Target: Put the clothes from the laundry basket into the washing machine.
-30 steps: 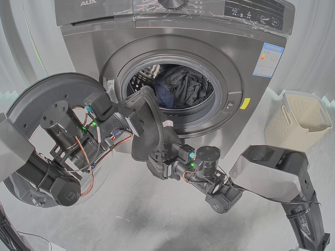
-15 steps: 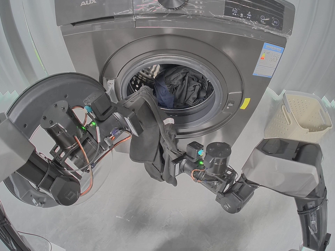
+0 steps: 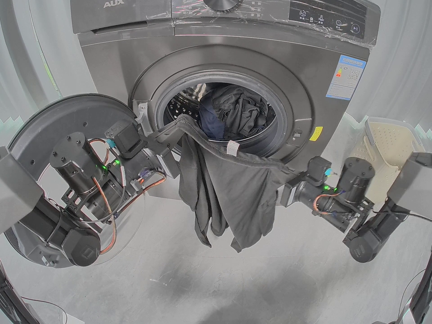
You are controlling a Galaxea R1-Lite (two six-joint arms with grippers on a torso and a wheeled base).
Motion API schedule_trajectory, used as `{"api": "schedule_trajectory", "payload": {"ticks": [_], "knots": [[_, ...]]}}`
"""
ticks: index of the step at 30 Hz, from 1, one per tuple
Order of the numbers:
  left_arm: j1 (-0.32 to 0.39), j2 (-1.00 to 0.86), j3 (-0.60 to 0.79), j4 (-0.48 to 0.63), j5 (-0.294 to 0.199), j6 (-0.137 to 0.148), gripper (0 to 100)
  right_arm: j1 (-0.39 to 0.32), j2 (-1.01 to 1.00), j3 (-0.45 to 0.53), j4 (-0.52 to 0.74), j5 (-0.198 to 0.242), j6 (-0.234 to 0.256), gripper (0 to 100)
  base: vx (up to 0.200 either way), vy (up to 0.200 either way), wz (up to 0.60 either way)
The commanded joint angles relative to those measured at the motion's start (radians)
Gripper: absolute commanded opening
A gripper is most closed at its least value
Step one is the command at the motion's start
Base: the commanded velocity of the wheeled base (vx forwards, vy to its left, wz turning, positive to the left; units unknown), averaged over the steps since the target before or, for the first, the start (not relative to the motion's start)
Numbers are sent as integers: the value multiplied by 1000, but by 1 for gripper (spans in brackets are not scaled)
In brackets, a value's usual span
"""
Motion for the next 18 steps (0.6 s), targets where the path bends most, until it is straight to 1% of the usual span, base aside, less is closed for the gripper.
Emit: {"api": "schedule_trajectory", "payload": {"ticks": [1,3,4,5,7,10,13,14,15,18], "knots": [[22,-21,44,-4,-29,1,0,-39,-139,81,-47,9,14,0,0,0,0],[32,-27,64,-4,-49,1,0,-40,-153,93,-80,9,34,0,0,0,0],[32,-27,64,-4,-49,1,0,-40,-153,93,-80,9,34,0,0,0,0],[42,-27,76,-5,-60,1,0,-53,-162,90,-84,11,48,0,0,0,0],[50,-29,79,-5,-60,4,0,-71,-167,76,-84,11,42,0,0,0,0],[50,-29,73,-5,-60,4,0,-63,-182,45,-84,8,46,0,0,0,0],[50,-29,82,-7,-52,10,0,-62,-191,7,-86,1,48,0,0,0,0],[50,-29,82,-7,-52,10,0,-62,-191,7,-86,1,48,0,0,0,0],[50,-30,85,-7,-49,12,0,-68,-205,-28,-86,-2,49,0,0,0,0],[52,-52,89,-5,-49,12,0,-73,-237,-42,-84,-3,49,0,0,0,0]]}}
